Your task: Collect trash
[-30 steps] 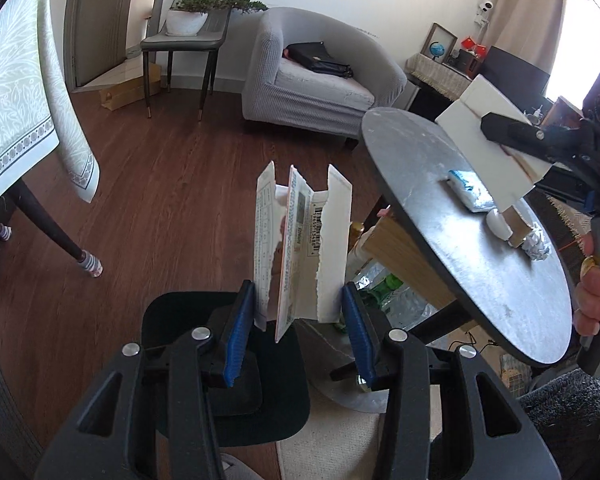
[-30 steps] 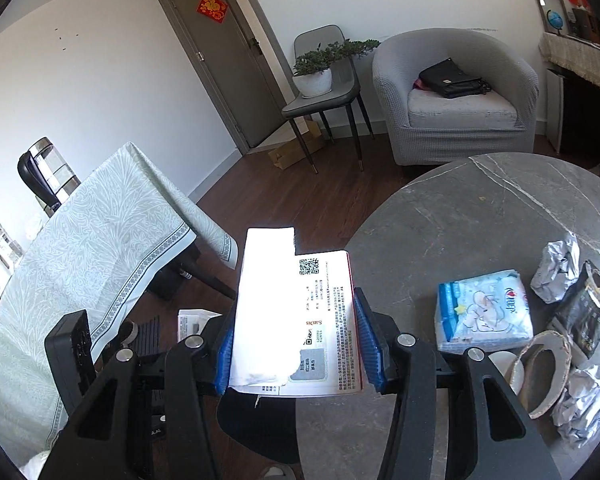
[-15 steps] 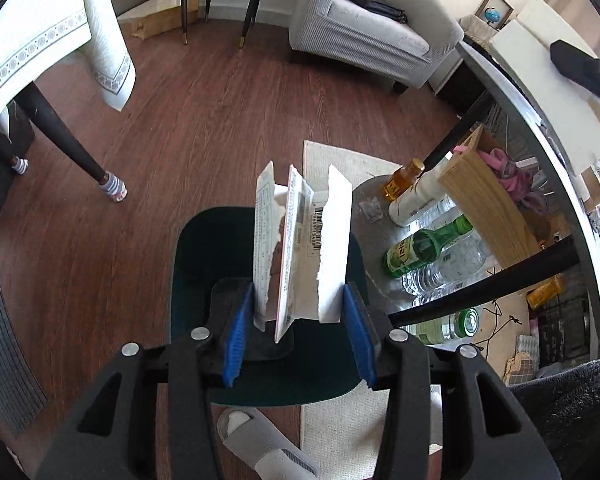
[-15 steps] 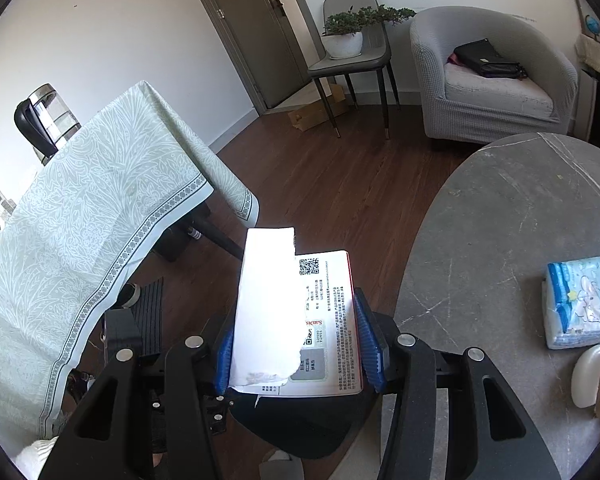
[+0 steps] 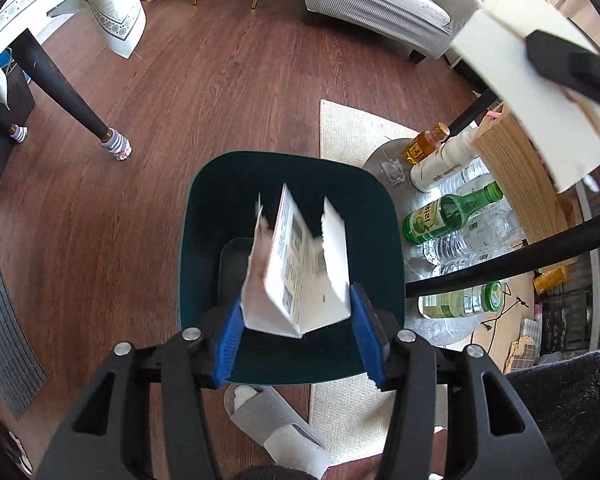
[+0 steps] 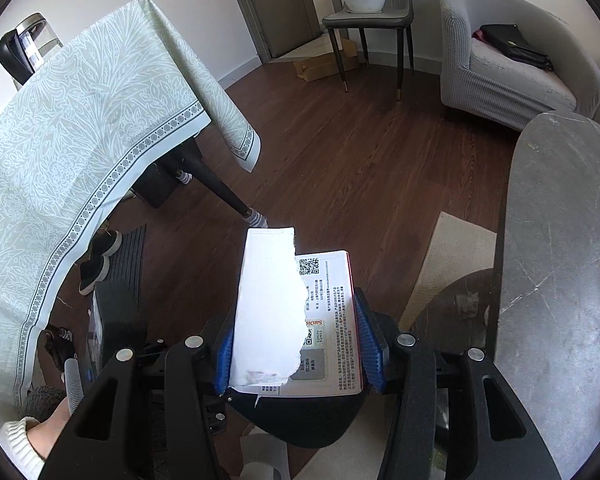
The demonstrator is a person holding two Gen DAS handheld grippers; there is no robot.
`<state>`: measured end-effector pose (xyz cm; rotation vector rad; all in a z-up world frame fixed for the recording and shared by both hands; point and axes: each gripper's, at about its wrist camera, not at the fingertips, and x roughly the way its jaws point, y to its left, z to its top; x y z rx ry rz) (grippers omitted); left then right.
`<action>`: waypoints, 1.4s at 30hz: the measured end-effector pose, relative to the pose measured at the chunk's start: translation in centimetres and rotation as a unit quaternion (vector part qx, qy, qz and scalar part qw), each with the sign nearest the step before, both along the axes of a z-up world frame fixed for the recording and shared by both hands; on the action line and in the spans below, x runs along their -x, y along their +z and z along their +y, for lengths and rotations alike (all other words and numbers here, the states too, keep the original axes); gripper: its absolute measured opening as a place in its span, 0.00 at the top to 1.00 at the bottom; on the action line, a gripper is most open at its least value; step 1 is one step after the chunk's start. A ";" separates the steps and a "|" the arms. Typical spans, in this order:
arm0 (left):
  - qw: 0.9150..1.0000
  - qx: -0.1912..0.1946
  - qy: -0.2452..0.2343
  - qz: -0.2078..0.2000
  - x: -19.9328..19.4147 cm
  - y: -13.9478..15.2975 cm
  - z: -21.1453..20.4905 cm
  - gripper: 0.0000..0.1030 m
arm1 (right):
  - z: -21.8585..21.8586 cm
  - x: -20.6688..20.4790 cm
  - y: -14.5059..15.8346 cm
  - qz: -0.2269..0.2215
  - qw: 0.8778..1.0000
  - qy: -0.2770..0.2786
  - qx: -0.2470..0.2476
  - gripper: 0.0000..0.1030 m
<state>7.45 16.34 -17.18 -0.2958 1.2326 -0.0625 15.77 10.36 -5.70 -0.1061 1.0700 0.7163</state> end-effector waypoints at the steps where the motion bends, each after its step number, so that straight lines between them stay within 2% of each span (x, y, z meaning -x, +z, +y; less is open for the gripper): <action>1: 1.000 -0.001 0.001 -0.001 0.1 0.1 0.1 0.47 | 0.4 0.0 -0.4 0.002 1.000 0.002 0.007 0.50; 6: 1.000 -0.001 0.009 -0.014 0.6 0.7 1.0 0.46 | 1.6 0.0 -1.9 0.008 1.000 0.007 0.024 0.50; 16: 0.999 0.007 0.023 -0.045 1.7 2.5 3.0 0.36 | 3.3 -0.2 -4.7 0.027 0.999 0.010 0.046 0.50; 22: 0.996 -0.001 0.034 -0.085 2.2 4.8 3.5 0.37 | 3.9 -0.5 -6.7 0.044 0.997 0.012 0.063 0.50; 25: 0.992 -0.016 0.039 -0.116 2.8 6.6 3.2 0.40 | 4.2 -0.6 -8.6 0.061 0.995 0.016 0.079 0.50; 30: 0.984 -0.009 0.056 -0.172 3.5 10.0 3.2 0.48 | 5.0 -0.3 -11.8 0.089 0.990 0.027 0.109 0.50; 31: 0.982 -0.005 0.059 -0.181 3.6 10.6 3.1 0.53 | 5.2 -0.1 -12.4 0.093 0.988 0.031 0.116 0.50; 37: 0.975 0.002 0.073 -0.212 3.7 13.6 2.9 0.65 | 6.0 0.7 -15.2 0.109 0.980 0.054 0.156 0.50; 42: 0.969 0.015 0.081 -0.234 4.4 15.7 3.2 0.65 | 6.6 1.0 -16.9 0.123 0.975 0.063 0.177 0.46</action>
